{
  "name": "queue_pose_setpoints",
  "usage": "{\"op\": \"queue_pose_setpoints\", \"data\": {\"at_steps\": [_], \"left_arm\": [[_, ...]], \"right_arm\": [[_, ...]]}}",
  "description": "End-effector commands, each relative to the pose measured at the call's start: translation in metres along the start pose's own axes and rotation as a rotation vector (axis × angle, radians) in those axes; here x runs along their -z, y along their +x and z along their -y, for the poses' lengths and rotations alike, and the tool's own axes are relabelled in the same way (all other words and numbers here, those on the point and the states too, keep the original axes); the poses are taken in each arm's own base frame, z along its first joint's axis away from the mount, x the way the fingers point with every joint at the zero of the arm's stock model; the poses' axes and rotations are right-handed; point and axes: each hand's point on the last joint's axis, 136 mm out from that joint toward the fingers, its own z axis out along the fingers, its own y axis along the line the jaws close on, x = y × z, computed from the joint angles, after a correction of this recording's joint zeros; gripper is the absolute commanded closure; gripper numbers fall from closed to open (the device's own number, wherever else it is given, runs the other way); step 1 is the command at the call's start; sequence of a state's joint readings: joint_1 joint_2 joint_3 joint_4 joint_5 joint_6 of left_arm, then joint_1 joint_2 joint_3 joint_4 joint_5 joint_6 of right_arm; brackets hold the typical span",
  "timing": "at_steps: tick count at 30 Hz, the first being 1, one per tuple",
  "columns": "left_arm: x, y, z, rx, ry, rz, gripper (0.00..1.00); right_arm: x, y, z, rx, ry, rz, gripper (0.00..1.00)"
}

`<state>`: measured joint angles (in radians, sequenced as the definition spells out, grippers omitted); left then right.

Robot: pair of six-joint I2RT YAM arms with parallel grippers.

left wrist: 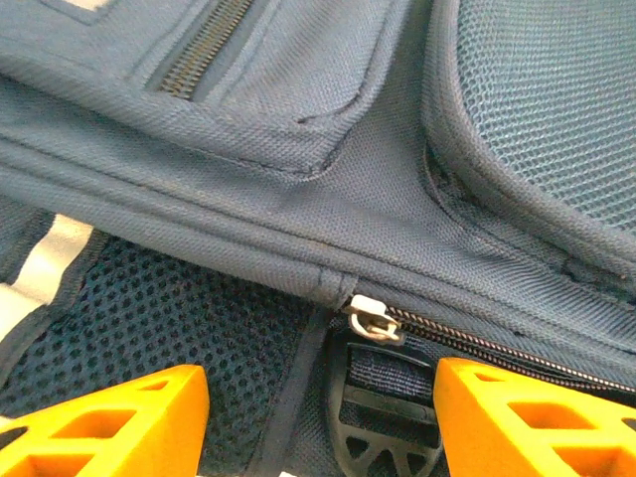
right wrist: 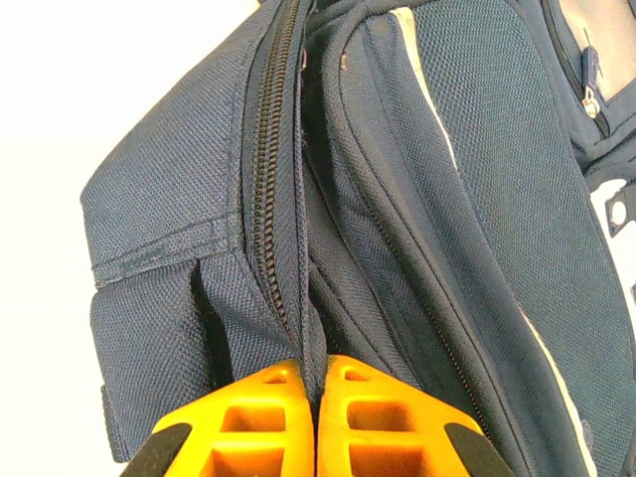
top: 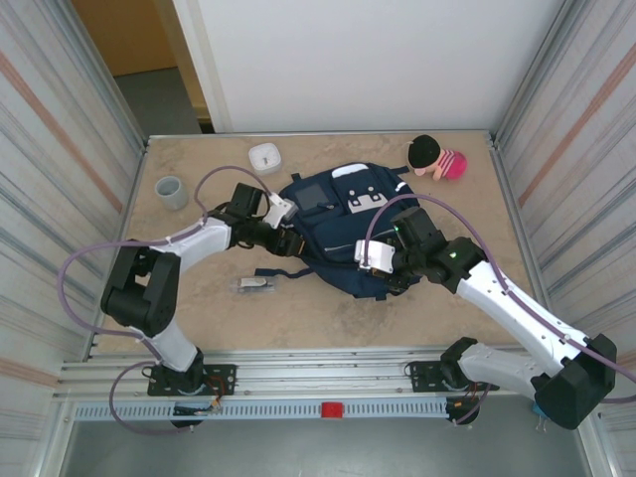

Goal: Pack the student bag

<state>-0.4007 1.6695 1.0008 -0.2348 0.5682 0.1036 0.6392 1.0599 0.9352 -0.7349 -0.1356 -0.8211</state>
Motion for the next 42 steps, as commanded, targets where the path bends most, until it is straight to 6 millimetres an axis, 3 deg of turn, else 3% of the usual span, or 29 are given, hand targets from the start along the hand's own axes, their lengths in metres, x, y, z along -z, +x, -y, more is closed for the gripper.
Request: {"op": "queue_pose_setpoints", "data": {"at_steps": [1,4,8,13,20,26,29,34,37,42], "left_arm": [[-0.007,-0.006,0.008,-0.062,0.045,0.002,0.38],[-0.014,-0.015,0.006,-0.059,0.054,0.035,0.40],[-0.019,-0.035,0.016,-0.058,0.120,0.101,0.46],[-0.015,-0.052,0.029,-0.053,0.169,0.178,0.67],[-0.006,-0.055,0.040,-0.049,0.211,0.207,0.93],[-0.007,-0.054,0.042,-0.016,0.236,0.217,1.00],[-0.010,-0.050,0.040,0.007,0.233,0.214,1.00],[-0.008,-0.052,0.046,0.052,0.280,0.217,1.00],[-0.006,-0.051,0.047,0.072,0.283,0.223,1.00],[-0.002,-0.053,0.050,0.104,0.295,0.229,1.00]], "right_arm": [[0.017,-0.026,0.013,0.013,0.033,0.101,1.00],[0.017,-0.028,0.012,0.013,0.024,0.110,1.00],[0.015,-0.027,0.009,0.006,0.012,0.109,1.00],[0.009,-0.020,0.003,-0.002,-0.008,0.090,1.00],[0.003,-0.015,-0.006,-0.003,-0.044,0.075,1.00],[-0.003,-0.015,-0.008,-0.024,-0.050,0.075,1.00],[-0.004,-0.014,-0.008,-0.043,-0.047,0.075,0.87],[-0.001,-0.006,-0.003,-0.061,-0.015,0.014,0.48],[-0.001,-0.003,-0.003,-0.060,0.000,-0.003,0.38],[-0.029,-0.004,-0.010,-0.019,0.017,-0.036,0.30]]}}
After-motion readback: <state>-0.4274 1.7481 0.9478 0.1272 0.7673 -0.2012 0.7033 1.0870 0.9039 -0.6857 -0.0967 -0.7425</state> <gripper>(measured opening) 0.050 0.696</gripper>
